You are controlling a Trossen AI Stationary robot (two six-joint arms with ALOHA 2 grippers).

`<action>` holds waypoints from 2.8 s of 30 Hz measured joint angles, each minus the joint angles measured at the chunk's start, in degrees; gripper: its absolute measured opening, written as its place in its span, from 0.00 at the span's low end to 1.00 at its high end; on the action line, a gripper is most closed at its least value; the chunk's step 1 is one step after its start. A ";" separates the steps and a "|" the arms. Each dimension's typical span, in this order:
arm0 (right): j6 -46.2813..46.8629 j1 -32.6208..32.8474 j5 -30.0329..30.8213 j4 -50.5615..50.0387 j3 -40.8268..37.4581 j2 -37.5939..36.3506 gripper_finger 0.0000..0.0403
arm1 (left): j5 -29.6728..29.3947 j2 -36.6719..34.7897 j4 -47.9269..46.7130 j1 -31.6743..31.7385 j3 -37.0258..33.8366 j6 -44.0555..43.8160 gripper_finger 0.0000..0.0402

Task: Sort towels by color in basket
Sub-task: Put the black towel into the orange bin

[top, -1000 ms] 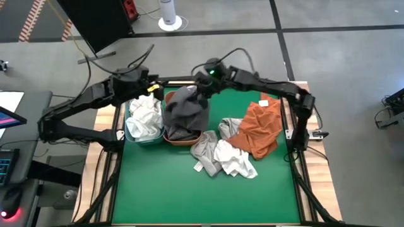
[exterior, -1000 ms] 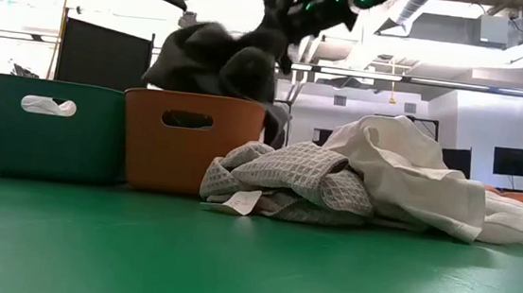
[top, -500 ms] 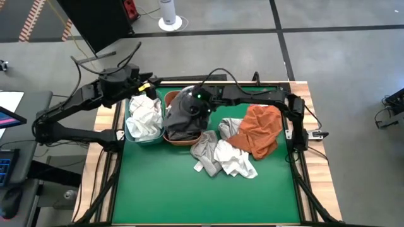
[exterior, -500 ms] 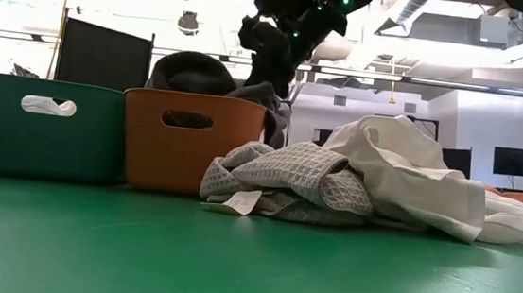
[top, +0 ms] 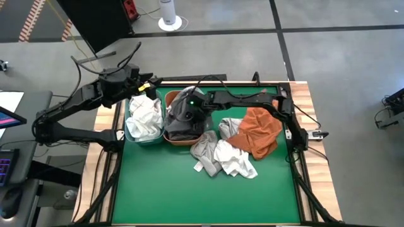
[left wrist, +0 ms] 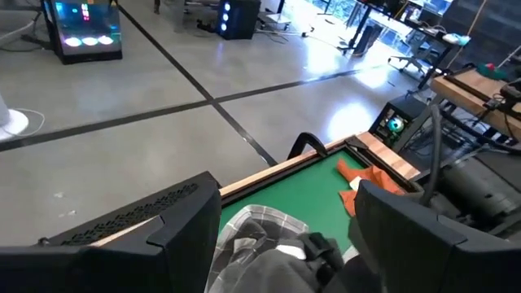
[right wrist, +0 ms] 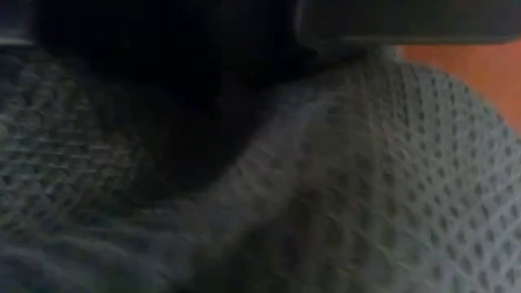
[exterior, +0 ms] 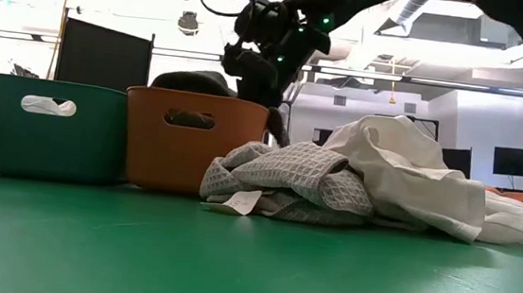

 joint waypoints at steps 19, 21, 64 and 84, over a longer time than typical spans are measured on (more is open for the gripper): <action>-0.38 -1.96 0.50 -15.05 22.92 -1.33 0.60 | 4.72 0.41 -8.39 -0.02 0.01 3.30 0.67; -0.49 -2.16 0.50 -17.94 24.67 -1.42 0.60 | 4.75 1.41 -8.39 -0.02 0.02 3.33 0.67; -7.05 -15.78 4.79 -30.00 30.66 -13.31 0.59 | 19.47 39.69 -2.71 0.98 -0.20 8.91 0.67; -7.89 -17.97 4.70 -29.12 30.66 -13.31 0.59 | 28.93 44.13 -1.57 -5.19 -1.05 23.38 0.67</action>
